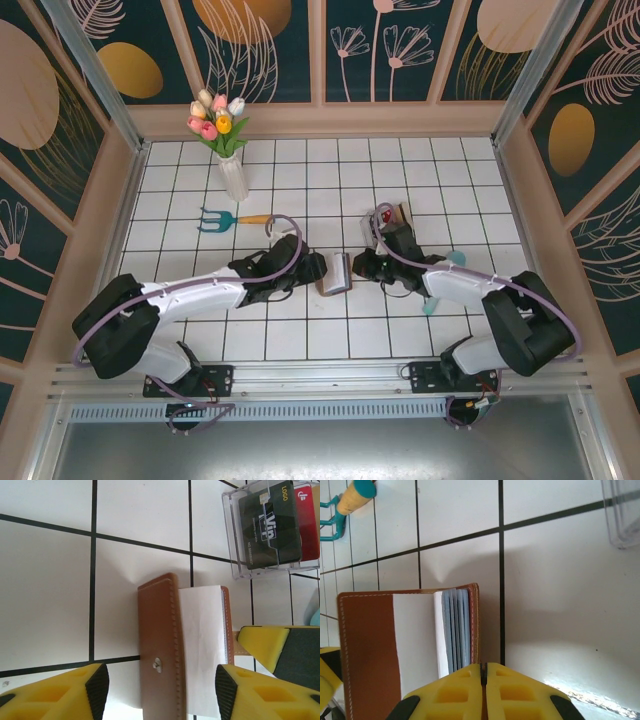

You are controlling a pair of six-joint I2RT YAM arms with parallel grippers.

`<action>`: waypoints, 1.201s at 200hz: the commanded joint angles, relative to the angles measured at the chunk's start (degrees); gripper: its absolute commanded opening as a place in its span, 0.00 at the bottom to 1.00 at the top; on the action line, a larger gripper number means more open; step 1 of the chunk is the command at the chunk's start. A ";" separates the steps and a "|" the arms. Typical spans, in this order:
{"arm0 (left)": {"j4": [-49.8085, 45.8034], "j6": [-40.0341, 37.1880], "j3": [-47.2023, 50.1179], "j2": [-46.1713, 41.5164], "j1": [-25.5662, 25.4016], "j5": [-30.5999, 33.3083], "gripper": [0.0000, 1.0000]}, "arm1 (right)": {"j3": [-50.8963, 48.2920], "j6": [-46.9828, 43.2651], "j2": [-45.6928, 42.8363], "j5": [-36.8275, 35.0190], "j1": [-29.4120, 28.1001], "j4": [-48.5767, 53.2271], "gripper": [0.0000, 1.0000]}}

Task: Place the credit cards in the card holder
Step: Close the card holder at the center of the table.

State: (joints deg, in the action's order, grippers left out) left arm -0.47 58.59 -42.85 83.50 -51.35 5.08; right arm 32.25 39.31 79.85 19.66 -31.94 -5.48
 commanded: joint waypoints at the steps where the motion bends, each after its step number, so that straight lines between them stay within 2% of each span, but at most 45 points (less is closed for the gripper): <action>1: 3.79 -1.38 -0.87 1.03 0.33 -3.00 0.56 | 1.94 -0.77 -0.99 0.95 0.22 1.41 0.08; 37: 10.70 -4.03 -1.57 3.15 0.31 -10.56 0.57 | 1.59 -0.29 0.36 0.84 0.22 0.66 0.08; 72: 16.81 -4.99 -3.84 9.95 0.37 -19.54 0.59 | 1.37 0.02 2.04 -0.05 0.22 0.47 0.08; 106: 19.21 -0.56 -4.41 18.30 0.31 -20.89 0.52 | 0.63 1.10 2.60 -2.27 0.22 0.20 0.08; 120: 21.82 1.87 -2.64 19.08 0.36 -19.99 0.48 | 0.20 1.71 2.74 -2.93 0.22 0.24 0.08; 139: 23.50 2.77 -0.93 17.65 0.30 -18.98 0.47 | -0.15 2.05 3.03 -3.22 0.22 0.29 0.08; 184: 14.59 -2.79 -0.40 6.95 0.33 -10.51 0.52 | -0.51 1.89 2.81 -5.19 0.24 1.39 0.08; 223: 7.04 -3.36 2.24 0.56 0.37 -1.16 0.52 | -0.73 1.65 3.04 -5.77 0.23 1.85 0.08; 240: 5.04 -2.75 2.98 -0.14 0.47 0.72 0.51 | -0.65 1.65 3.00 -5.77 0.30 1.86 0.08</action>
State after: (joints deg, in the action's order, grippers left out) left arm 11.53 56.64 -41.65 84.29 -51.24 -0.62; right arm 32.10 40.82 82.91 14.96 -31.70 -4.01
